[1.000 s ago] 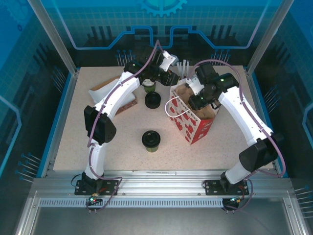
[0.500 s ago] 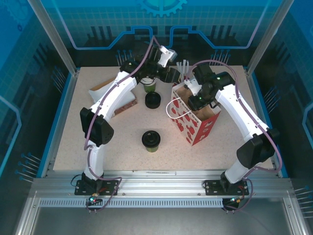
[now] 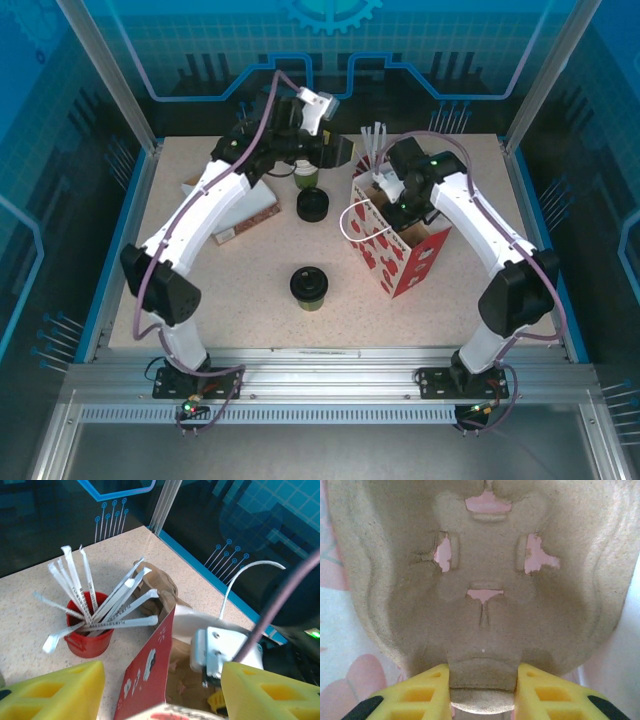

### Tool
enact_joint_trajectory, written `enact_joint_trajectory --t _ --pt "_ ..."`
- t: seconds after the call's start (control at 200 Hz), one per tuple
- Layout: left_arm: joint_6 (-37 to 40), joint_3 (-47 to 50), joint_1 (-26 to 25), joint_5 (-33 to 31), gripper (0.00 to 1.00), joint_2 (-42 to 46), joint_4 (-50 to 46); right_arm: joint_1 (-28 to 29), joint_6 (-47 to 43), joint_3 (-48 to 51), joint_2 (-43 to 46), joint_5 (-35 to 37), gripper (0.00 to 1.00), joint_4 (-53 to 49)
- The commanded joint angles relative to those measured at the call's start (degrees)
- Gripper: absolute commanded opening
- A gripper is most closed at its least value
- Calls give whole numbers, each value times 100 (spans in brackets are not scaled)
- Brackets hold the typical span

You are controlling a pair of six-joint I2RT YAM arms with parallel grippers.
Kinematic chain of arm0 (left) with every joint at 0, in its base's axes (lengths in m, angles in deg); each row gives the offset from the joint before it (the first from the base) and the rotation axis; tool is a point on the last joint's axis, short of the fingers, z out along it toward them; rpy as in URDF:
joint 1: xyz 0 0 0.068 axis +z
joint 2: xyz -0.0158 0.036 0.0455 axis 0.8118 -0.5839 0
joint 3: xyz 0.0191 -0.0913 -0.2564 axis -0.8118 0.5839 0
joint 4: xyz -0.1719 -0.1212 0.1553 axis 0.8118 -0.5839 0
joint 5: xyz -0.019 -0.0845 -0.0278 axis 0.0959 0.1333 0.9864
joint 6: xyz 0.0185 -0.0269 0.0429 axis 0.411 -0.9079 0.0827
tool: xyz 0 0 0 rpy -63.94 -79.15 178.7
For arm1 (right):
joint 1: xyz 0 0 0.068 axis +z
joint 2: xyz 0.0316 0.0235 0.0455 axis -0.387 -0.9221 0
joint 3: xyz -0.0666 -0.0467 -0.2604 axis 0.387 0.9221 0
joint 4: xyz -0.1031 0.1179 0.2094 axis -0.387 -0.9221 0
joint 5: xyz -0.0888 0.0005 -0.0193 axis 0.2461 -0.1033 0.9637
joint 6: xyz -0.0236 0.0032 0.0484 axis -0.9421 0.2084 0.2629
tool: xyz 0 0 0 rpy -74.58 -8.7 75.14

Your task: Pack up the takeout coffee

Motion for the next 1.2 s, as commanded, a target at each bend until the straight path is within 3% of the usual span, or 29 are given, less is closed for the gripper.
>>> enact_joint_trajectory --t 0.0,0.345,0.915,1.196 --pt "-313 648 34 -186 65 633 641 79 106 144 -28 -112 32 160" --pt "-895 2727 35 -318 66 1935 1561 90 168 516 -260 -194 33 516" --pt "-989 3998 37 -633 66 2717 1706 577 482 1385 -567 -370 34 1700" --pt "-980 4214 41 -671 67 2857 1653 723 484 1549 -657 -70 36 1916"
